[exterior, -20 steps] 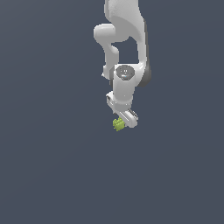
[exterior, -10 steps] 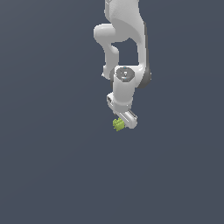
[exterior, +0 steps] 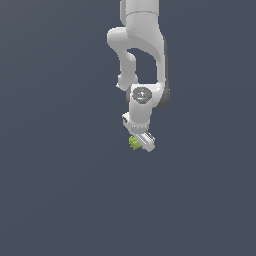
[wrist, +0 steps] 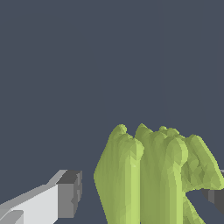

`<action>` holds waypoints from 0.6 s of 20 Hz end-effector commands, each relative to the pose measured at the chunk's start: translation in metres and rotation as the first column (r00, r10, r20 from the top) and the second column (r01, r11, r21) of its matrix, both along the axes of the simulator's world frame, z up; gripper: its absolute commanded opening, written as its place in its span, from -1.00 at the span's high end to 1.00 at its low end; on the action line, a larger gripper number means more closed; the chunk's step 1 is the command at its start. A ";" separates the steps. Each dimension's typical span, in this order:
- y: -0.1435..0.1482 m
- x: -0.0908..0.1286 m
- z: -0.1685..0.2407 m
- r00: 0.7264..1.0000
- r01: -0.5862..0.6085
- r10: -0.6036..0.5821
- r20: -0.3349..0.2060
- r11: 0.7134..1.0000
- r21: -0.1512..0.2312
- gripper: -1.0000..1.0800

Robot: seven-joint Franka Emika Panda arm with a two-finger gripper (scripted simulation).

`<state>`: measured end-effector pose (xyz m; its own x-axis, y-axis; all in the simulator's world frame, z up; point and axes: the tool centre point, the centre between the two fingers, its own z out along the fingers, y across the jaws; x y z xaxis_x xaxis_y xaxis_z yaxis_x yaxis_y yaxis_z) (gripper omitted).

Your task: Pick up the object and move it to a goal position.

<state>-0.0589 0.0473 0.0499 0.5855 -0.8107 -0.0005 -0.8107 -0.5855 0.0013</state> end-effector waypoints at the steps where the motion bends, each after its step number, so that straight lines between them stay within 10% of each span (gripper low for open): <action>1: 0.000 0.001 -0.004 1.000 0.000 0.000 0.001 1.000 0.000 -0.92; 2: 0.000 0.001 -0.004 1.000 0.000 0.000 0.001 1.000 0.000 -0.92; 3: 0.000 0.001 -0.004 1.000 0.000 0.000 0.001 1.000 0.000 1.00; 12: 0.000 0.001 -0.004 1.000 0.000 0.000 0.001 1.000 0.000 1.00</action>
